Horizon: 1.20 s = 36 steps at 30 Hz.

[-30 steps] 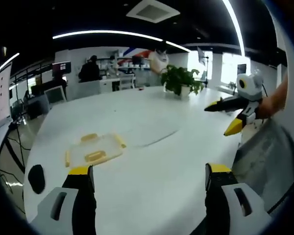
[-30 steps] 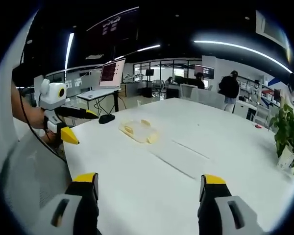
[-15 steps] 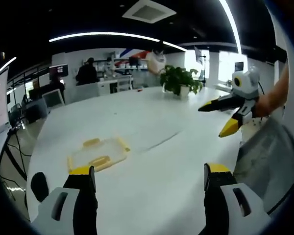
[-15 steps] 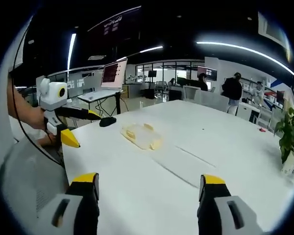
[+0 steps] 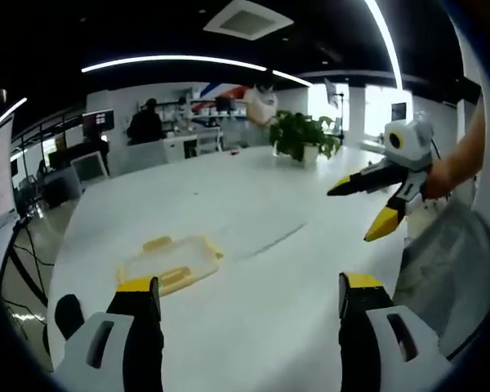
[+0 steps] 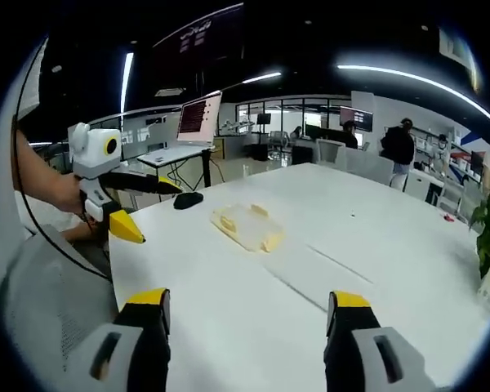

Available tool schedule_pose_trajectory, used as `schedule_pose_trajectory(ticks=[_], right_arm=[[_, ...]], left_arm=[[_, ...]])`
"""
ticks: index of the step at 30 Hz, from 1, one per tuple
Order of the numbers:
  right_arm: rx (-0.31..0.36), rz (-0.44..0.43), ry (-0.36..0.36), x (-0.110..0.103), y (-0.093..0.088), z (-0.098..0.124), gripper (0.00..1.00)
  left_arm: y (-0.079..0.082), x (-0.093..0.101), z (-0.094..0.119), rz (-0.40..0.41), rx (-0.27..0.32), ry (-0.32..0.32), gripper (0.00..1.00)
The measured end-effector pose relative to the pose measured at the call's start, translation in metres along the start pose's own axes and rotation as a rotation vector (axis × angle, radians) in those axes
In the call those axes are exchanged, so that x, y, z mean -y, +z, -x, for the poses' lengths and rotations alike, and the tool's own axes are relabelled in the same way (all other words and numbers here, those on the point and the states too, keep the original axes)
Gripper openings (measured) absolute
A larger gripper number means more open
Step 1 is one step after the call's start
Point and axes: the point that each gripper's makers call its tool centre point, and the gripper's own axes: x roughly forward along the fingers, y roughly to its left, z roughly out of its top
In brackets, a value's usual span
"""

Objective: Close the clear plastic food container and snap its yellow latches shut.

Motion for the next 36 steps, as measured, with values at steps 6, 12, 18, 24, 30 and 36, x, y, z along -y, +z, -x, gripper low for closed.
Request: schedule_pose_trajectory(ticks=[6, 12, 18, 24, 30, 36], right_arm=[[0.005, 0.016, 0.002, 0.001, 0.007, -0.012, 0.77], [-0.006, 0.051, 0.019, 0.001, 0.01, -0.019, 0.77], [-0.011, 0.068, 0.023, 0.008, 0.015, -0.025, 0.76], [-0.019, 0.084, 0.027, 0.012, 0.018, -0.029, 0.75], [-0.028, 0.094, 0.032, 0.014, 0.019, -0.031, 0.75], [-0.028, 0.095, 0.038, 0.014, 0.023, -0.035, 0.75]], left_arm=[[-0.005, -0.004, -0.001, 0.004, -0.011, 0.008, 0.89], [-0.001, -0.01, 0.0, -0.013, -0.008, 0.017, 0.87], [0.003, -0.013, -0.001, -0.007, 0.004, 0.027, 0.87], [0.0, -0.015, -0.003, -0.02, -0.004, 0.023, 0.87], [0.0, -0.02, -0.004, -0.025, -0.005, 0.028, 0.86], [-0.001, -0.026, -0.005, -0.025, -0.008, 0.032, 0.85]])
